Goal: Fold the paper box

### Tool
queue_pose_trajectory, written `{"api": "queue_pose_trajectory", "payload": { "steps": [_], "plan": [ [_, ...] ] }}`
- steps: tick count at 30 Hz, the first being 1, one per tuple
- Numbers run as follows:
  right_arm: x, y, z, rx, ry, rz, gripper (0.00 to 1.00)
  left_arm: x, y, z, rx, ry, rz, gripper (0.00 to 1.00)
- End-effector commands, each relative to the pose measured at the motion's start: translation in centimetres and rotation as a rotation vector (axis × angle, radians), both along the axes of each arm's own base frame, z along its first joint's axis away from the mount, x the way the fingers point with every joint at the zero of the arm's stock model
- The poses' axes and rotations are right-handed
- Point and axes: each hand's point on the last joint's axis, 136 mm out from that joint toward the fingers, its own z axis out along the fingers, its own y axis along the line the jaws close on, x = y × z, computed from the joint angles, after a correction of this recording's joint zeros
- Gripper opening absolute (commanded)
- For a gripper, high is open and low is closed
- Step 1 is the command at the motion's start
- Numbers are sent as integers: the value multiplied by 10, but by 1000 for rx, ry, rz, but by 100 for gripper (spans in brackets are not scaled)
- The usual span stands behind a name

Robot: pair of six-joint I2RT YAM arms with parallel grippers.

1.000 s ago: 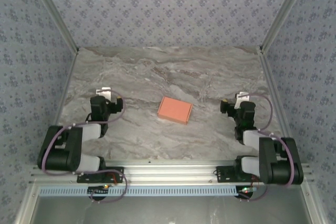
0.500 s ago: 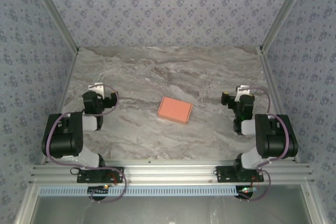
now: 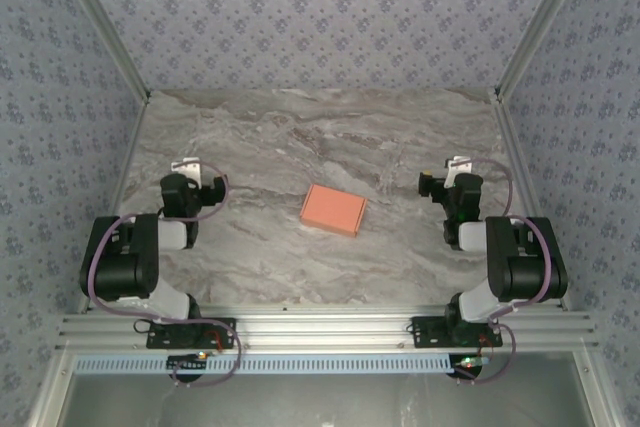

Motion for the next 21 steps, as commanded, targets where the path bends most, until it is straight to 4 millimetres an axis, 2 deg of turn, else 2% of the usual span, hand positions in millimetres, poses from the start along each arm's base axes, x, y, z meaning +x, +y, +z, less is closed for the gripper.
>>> {"api": "queue_pose_trajectory", "payload": {
  "steps": [1, 21],
  "plan": [
    [3, 3, 1, -9, 9, 19, 100, 6, 1, 11, 8, -27, 5, 99],
    [3, 3, -1, 0, 16, 24, 100, 6, 1, 10, 7, -26, 5, 99]
  ]
}}
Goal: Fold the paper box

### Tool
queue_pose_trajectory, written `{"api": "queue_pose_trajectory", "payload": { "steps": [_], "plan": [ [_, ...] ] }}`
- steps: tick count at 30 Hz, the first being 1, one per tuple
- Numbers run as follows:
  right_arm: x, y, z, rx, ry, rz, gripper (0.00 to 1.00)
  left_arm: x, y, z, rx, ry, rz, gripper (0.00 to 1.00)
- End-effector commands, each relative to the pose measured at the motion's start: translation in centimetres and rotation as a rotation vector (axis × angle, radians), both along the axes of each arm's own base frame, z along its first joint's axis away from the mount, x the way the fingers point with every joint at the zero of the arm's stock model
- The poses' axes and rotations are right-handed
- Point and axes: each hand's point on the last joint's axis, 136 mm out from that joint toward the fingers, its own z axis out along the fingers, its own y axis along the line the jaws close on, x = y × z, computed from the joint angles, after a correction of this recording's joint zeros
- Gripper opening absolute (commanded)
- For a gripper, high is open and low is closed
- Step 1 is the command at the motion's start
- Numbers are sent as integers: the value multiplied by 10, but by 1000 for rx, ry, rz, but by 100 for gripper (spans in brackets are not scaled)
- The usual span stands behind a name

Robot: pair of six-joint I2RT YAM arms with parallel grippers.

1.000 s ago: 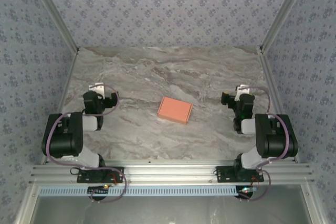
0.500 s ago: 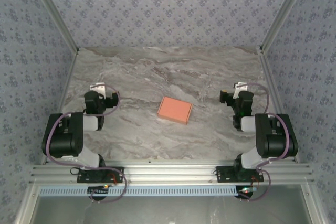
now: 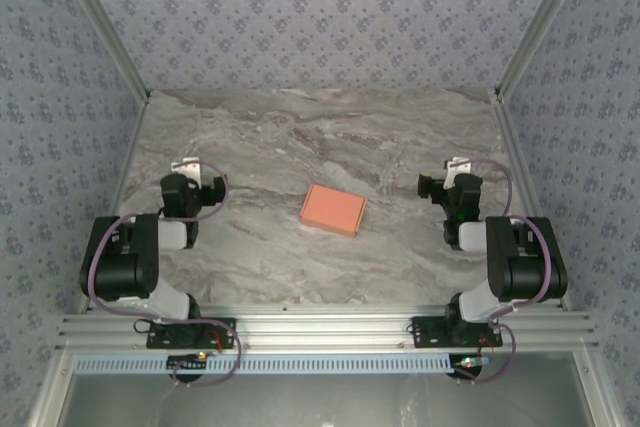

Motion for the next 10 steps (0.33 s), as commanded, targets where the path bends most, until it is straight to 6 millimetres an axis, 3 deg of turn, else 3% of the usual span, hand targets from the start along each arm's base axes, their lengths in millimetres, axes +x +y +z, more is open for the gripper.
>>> {"api": "queue_pose_trajectory", "payload": {
  "steps": [1, 10],
  "plan": [
    [5, 1, 4, 0, -4, 13, 100, 6, 0, 10, 5, -26, -1, 99],
    [5, 1, 5, -2, -9, 13, 100, 6, -1, 10, 5, -27, -2, 99]
  ]
}}
